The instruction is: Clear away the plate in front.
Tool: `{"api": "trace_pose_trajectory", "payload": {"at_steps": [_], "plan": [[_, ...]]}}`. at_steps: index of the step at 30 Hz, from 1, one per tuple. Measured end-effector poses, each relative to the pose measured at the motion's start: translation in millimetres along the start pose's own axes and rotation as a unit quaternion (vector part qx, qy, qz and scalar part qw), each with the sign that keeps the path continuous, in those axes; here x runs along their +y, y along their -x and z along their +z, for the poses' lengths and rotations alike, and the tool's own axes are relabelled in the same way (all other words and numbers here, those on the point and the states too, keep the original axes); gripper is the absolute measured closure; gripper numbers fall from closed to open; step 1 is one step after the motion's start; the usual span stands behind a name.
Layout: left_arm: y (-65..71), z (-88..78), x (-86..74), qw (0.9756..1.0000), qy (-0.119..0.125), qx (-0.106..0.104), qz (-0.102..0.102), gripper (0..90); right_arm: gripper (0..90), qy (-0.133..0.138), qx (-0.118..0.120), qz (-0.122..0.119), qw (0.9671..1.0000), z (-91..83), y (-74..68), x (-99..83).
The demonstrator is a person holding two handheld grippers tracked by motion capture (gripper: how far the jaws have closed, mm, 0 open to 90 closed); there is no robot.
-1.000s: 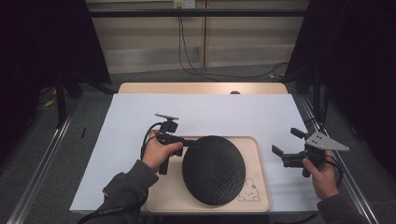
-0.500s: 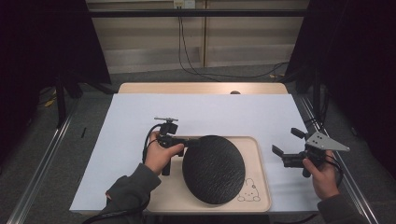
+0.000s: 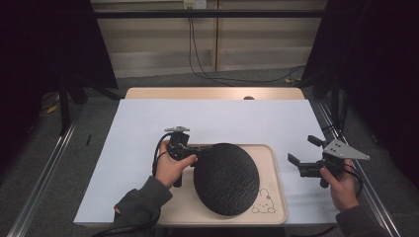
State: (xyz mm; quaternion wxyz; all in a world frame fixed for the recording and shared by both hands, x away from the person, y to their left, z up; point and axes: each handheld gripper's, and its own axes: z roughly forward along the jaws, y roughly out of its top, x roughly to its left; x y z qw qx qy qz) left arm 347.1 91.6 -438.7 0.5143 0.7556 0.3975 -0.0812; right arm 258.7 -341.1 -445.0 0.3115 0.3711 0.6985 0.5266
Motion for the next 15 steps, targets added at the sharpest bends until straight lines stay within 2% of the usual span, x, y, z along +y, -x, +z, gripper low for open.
{"api": "trace_pose_trajectory", "payload": {"at_steps": [7,15], "plan": [[-0.3,1.3,-2.1,0.9998,0.004,0.013,0.017,82.8,0.0,0.000,0.001,0.000,1.0000,-0.3,-0.1,0.1],[-5.6,1.8,-6.4,0.9998,0.007,0.018,0.006,82.0,0.0,0.002,0.002,0.000,1.0000,0.2,-0.3,0.2]]}}
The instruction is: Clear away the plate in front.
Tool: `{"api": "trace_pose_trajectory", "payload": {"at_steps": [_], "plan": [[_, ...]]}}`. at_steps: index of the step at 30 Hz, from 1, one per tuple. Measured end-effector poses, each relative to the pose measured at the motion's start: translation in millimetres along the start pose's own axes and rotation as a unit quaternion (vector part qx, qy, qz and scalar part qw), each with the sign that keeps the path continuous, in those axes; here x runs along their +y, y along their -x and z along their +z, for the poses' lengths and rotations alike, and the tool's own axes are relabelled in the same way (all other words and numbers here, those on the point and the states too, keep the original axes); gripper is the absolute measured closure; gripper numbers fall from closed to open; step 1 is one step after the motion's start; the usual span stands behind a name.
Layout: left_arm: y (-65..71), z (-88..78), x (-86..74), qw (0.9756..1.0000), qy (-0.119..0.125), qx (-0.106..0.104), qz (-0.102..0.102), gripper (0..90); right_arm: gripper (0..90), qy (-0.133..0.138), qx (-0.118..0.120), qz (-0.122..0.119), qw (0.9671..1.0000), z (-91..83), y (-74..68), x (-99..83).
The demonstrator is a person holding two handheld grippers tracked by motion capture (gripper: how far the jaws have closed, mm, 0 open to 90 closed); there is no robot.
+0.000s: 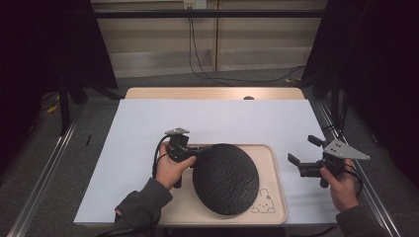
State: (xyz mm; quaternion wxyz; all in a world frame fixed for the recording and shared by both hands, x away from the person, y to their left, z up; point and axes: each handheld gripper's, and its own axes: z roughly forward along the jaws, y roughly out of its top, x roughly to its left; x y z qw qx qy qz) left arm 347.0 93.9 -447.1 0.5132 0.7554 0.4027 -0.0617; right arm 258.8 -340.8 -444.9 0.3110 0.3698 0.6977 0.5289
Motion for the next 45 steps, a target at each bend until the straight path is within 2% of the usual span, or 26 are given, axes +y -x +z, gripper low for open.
{"api": "trace_pose_trajectory", "payload": {"at_steps": [2,9,14,23,29,32,38,45], "plan": [[-1.6,0.3,-1.0,1.0000,-0.002,0.002,0.003,81.6,0.0,0.000,0.000,0.000,1.0000,0.1,0.0,0.0],[-8.4,1.8,-6.8,0.9999,-0.001,0.010,-0.013,80.3,0.0,-0.001,0.001,0.000,1.0000,-0.3,0.3,0.1],[-12.5,2.0,-9.6,0.9998,-0.002,0.006,-0.021,80.0,0.0,0.000,0.000,0.000,1.0000,0.2,-0.1,0.0],[-15.3,2.4,-13.9,0.9996,-0.004,0.018,-0.020,78.7,0.0,0.001,0.001,-0.001,1.0000,0.1,0.0,0.1],[-17.3,3.6,-17.3,0.9992,0.001,0.022,-0.034,78.2,0.0,-0.003,-0.001,-0.001,1.0000,0.0,-0.4,0.0],[-19.7,2.9,-19.3,0.9992,-0.005,0.023,-0.033,77.9,0.0,-0.002,0.004,0.000,1.0000,0.4,-0.7,-0.1],[-20.2,3.7,-22.2,0.9986,-0.007,0.029,-0.045,77.0,0.0,-0.003,0.003,0.000,1.0000,0.3,-0.8,-0.1],[-22.2,4.1,-24.2,0.9986,-0.009,0.035,-0.040,76.3,0.0,-0.003,0.001,-0.003,1.0000,0.8,-1.0,-0.5]]}}
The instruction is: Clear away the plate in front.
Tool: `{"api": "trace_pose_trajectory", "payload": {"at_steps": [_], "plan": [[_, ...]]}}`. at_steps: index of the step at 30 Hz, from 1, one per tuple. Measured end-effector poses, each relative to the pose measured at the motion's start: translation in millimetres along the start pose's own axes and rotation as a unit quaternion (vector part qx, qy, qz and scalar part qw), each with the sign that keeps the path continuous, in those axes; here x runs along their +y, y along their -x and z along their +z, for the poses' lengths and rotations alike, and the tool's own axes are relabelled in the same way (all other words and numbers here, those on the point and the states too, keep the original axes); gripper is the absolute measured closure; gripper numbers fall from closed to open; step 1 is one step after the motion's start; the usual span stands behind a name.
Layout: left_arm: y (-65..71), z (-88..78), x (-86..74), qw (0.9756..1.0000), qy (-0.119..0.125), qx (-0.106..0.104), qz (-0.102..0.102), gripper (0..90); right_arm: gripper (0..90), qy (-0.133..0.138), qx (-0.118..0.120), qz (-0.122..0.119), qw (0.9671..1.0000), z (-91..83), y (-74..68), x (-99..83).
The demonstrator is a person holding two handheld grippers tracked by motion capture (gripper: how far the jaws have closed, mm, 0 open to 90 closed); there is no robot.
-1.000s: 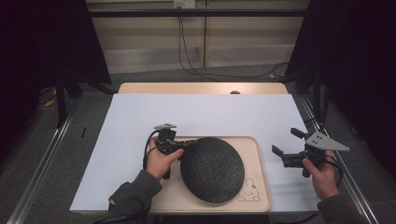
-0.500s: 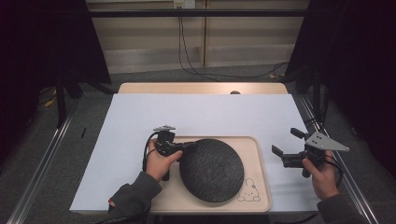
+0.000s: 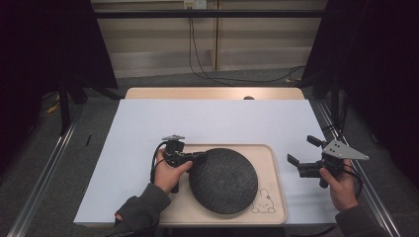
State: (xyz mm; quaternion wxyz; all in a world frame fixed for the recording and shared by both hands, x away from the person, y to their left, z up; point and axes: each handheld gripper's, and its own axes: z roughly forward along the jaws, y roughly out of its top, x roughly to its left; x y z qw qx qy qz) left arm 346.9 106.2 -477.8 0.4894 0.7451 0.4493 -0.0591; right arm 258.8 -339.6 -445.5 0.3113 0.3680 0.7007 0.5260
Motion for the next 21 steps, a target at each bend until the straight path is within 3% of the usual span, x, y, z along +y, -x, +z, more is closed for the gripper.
{"api": "trace_pose_trajectory", "payload": {"at_steps": [21], "plan": [[-2.8,0.5,-6.0,0.9997,-0.014,0.018,-0.009,74.2,0.0,0.000,0.004,0.001,1.0000,3.0,-0.7,0.2]]}}
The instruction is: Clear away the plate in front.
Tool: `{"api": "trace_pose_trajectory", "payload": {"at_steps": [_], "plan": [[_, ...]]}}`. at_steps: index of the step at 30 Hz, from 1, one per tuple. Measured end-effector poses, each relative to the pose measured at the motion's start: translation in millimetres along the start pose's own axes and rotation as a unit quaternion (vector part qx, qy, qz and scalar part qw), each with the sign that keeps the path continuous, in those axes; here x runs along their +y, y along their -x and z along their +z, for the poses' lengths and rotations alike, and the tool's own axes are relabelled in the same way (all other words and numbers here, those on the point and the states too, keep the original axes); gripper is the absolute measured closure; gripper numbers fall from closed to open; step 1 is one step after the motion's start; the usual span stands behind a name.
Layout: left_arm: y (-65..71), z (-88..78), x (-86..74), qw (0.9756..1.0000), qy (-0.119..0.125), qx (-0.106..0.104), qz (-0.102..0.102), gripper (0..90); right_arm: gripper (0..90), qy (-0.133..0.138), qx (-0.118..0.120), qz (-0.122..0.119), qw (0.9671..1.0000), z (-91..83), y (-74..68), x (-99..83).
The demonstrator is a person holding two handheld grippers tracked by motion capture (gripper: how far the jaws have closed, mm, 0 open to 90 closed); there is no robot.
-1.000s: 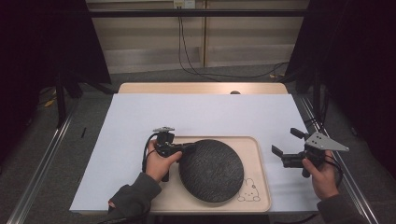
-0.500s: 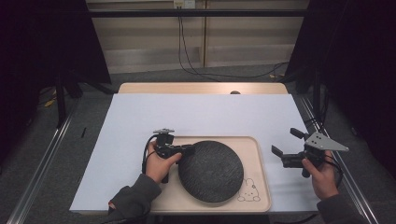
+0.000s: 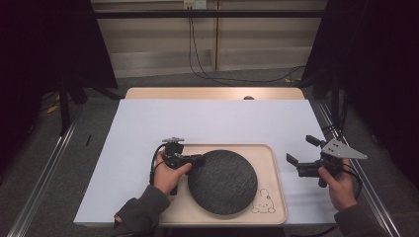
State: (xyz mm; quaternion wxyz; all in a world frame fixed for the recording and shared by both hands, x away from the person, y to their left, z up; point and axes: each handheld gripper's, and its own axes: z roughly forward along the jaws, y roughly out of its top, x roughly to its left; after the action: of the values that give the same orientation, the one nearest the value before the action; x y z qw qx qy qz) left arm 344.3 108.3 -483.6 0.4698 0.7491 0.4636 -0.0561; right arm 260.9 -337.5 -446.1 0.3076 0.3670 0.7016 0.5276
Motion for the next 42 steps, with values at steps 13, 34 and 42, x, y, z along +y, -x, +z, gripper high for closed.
{"api": "trace_pose_trajectory", "payload": {"at_steps": [13,34,42], "plan": [[1.7,-1.1,-0.9,0.9999,-0.002,0.011,0.013,74.1,0.0,0.000,0.002,-0.003,1.0000,1.4,-0.3,0.7],[2.1,-17.4,6.5,0.9989,0.043,-0.006,0.016,56.1,0.0,-0.004,0.001,-0.006,1.0000,1.2,-0.2,0.3],[2.2,-26.4,12.4,0.9972,0.071,-0.005,0.023,45.7,0.0,-0.005,0.000,-0.008,1.0000,0.8,-0.2,0.4]]}}
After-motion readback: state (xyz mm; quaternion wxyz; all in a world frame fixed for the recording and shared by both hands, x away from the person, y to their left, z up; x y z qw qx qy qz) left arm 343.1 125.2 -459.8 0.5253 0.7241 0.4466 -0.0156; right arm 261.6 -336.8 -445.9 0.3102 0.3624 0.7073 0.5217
